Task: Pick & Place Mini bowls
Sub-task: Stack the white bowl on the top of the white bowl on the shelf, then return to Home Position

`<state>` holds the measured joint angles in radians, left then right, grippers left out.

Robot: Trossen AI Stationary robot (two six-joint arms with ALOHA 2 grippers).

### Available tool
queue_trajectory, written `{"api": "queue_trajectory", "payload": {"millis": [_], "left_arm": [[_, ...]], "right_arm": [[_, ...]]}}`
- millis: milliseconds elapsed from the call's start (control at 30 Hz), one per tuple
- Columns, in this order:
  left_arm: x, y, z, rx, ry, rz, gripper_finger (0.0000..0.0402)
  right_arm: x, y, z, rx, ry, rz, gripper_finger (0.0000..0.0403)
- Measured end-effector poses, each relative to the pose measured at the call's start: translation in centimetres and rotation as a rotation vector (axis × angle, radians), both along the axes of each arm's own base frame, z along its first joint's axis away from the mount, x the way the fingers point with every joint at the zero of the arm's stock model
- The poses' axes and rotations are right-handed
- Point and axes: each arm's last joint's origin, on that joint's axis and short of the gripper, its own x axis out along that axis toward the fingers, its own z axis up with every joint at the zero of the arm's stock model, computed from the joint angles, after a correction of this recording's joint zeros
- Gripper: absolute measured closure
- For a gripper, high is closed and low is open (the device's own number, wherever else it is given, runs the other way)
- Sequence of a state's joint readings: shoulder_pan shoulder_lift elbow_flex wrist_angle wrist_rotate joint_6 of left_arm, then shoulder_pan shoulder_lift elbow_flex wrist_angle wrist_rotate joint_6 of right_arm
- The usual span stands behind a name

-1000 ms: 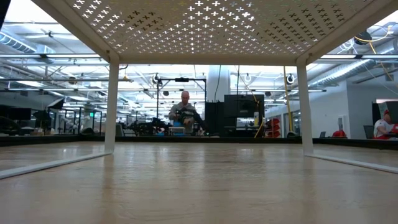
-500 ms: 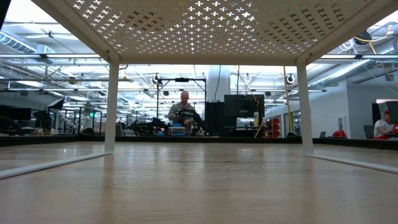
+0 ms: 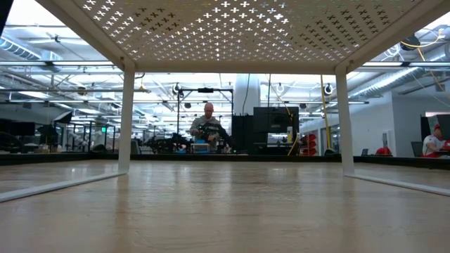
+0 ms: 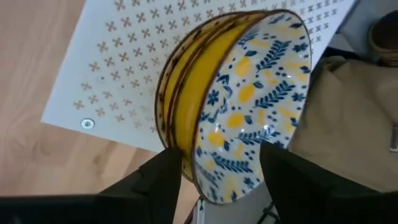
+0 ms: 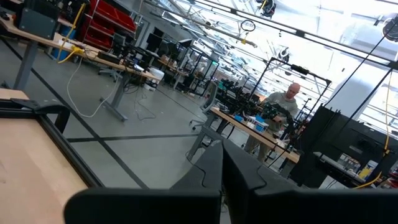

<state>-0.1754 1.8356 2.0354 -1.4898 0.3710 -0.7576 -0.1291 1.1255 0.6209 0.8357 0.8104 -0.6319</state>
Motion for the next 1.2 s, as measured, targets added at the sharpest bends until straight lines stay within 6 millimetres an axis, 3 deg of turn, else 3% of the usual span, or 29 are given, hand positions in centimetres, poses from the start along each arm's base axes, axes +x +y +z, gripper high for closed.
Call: {"api": "queue_trajectory", "payload": {"millis": [333,500,633,800,867,967,1200], "left_arm": [[-1.0,1.9,1.7,0.019,-0.086,0.027,0.0172],[-3.6,2.8,4.8,0.068,-0.237,0.050,0.0172],[-7.1,3.4,8.0,0.273,-0.436,0.064,0.0172],[-12.6,2.7,10.9,0.812,-0.633,0.140,0.0172],[-14.1,2.4,10.6,0.976,-0.644,0.224,0.0172],[-15.6,2.2,8.5,1.034,-0.640,0.280,0.0172],[-16.5,2.6,-1.4,1.023,-0.662,0.305,0.0172]], "right_arm": [[0.0,0.0,0.0,0.000,0.003,0.000,0.0403],[0.0,0.0,0.0,0.000,0.002,0.000,0.0403],[0.0,0.0,0.0,0.009,-0.008,0.003,0.0403],[0.2,0.1,-0.4,0.022,0.012,0.064,0.0403],[0.4,0.2,-0.7,0.026,0.036,0.142,0.0403],[0.7,0.3,-1.0,0.052,0.031,0.279,0.0403],[-0.5,-0.1,-0.6,0.239,-0.020,0.653,0.0403]]}}
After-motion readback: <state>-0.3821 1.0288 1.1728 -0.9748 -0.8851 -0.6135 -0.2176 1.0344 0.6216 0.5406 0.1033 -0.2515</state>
